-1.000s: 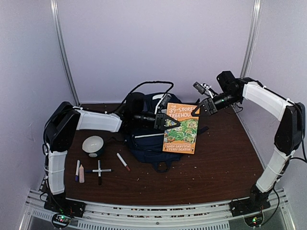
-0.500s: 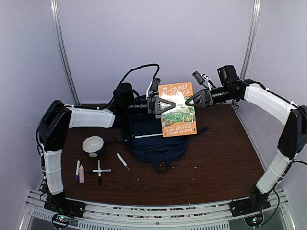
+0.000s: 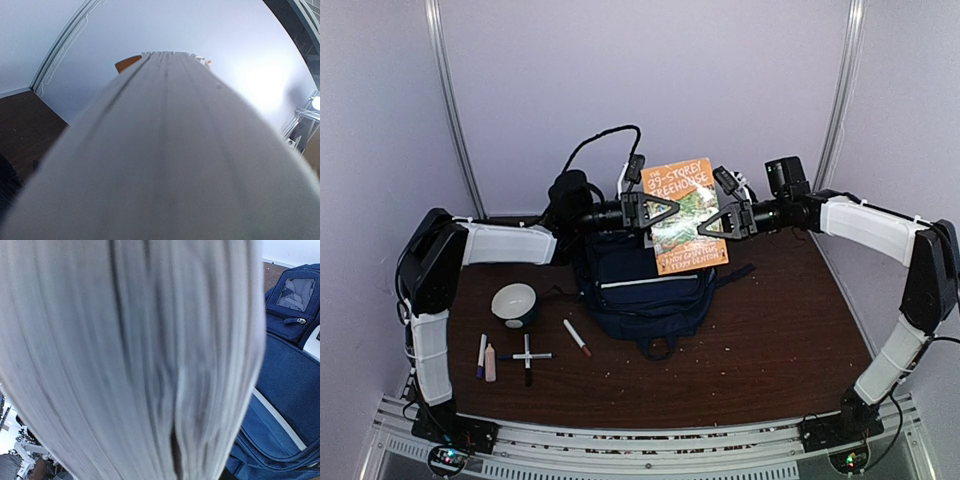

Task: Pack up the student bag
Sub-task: Pass from the left arm to the right

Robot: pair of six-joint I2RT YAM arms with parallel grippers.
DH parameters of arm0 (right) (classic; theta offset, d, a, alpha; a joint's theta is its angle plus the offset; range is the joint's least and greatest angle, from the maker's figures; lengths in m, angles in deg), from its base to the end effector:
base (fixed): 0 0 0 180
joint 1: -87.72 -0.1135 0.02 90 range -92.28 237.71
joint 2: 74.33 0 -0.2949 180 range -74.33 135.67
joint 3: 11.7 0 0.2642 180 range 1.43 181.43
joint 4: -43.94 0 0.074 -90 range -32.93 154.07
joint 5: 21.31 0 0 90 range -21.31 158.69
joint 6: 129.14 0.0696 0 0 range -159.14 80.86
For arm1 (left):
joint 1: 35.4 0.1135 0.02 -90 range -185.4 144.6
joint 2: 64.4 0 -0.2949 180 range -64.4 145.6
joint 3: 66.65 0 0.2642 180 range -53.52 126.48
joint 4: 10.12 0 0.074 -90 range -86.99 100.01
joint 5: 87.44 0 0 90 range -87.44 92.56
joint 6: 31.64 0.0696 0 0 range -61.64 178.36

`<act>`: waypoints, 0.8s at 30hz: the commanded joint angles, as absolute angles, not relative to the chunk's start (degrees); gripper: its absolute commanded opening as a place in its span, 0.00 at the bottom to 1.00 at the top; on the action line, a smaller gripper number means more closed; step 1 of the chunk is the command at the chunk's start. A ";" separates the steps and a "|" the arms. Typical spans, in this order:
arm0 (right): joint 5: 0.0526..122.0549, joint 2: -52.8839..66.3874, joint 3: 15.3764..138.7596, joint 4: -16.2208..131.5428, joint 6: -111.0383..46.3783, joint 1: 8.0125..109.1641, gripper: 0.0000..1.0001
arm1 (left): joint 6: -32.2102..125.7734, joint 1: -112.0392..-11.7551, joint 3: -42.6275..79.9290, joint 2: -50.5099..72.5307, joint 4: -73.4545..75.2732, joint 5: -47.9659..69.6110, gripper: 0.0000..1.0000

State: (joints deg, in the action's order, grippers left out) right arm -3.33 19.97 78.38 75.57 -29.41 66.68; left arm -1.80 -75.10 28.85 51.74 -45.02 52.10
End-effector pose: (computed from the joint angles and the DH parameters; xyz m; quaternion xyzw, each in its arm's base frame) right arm 0.3337 0.1993 0.3322 -0.3373 0.6904 0.6024 0.2161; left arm 0.3606 -0.3682 0.3145 0.2265 0.6073 -0.7141 0.2646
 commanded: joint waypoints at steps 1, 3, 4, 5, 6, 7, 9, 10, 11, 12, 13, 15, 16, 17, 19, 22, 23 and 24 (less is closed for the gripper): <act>-5.07 17.23 75.73 65.86 -21.77 66.48 0.40 | -3.77 -74.45 29.07 49.38 -54.48 50.33 0.00; -4.74 16.81 75.09 65.38 -21.48 66.46 0.44 | -4.36 -74.25 28.59 49.41 -55.19 50.14 0.00; -4.49 16.66 74.76 65.28 -21.48 66.49 0.44 | -4.43 -74.17 28.51 49.39 -55.26 50.11 0.00; -4.31 16.45 74.39 65.05 -21.48 66.43 0.44 | -4.33 -74.16 28.44 49.37 -55.17 50.11 0.00; -4.26 16.34 74.19 64.84 -21.36 66.44 0.43 | -4.35 -74.09 28.40 49.42 -55.17 50.18 0.00; -4.38 16.35 73.94 64.51 -21.12 66.45 0.41 | -4.34 -74.12 28.32 49.40 -55.17 50.13 0.00; -4.53 16.21 73.42 63.18 -20.09 66.44 0.36 | -4.24 -74.07 28.23 49.49 -54.98 50.03 0.00; -4.60 16.24 73.03 62.27 -19.39 66.45 0.34 | -4.01 -74.07 28.18 49.41 -54.74 50.02 0.00; -4.64 16.20 72.76 61.53 -18.71 66.45 0.29 | -3.77 -74.07 28.21 49.44 -54.28 49.95 0.00; -4.73 16.25 72.52 60.73 -18.11 66.45 0.24 | -3.63 -74.00 28.22 49.59 -53.80 49.89 0.00; -4.96 16.21 72.25 59.79 -17.44 66.45 0.19 | -3.42 -73.98 28.36 49.74 -53.02 49.93 0.00; -5.34 16.33 71.76 57.95 -15.84 66.50 0.11 | -2.55 -74.03 28.77 49.94 -50.58 50.02 0.04; -5.40 16.41 71.68 57.14 -15.13 66.45 0.08 | -1.69 -73.91 28.78 50.05 -49.13 50.02 0.12; -5.41 16.46 71.51 56.49 -14.36 66.49 0.07 | -0.66 -73.87 28.71 50.00 -47.59 49.68 0.23; -5.30 16.48 71.28 55.10 -12.88 66.80 0.03 | 2.03 -73.66 28.18 49.74 -43.55 48.93 0.34; -4.75 16.23 70.59 53.65 -10.96 68.24 0.00 | 6.69 -73.16 26.84 48.99 -36.29 48.21 0.45; -4.51 16.13 70.28 53.35 -10.72 68.94 0.00 | 8.80 -72.91 26.25 48.47 -33.07 47.94 0.47; -4.10 15.95 69.90 53.45 -10.71 69.66 0.00 | 11.87 -72.75 25.46 47.86 -30.25 47.71 0.49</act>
State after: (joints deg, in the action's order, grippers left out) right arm -4.34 17.92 70.45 58.87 -13.17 67.40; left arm 2.24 -73.94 27.54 51.41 -39.79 49.24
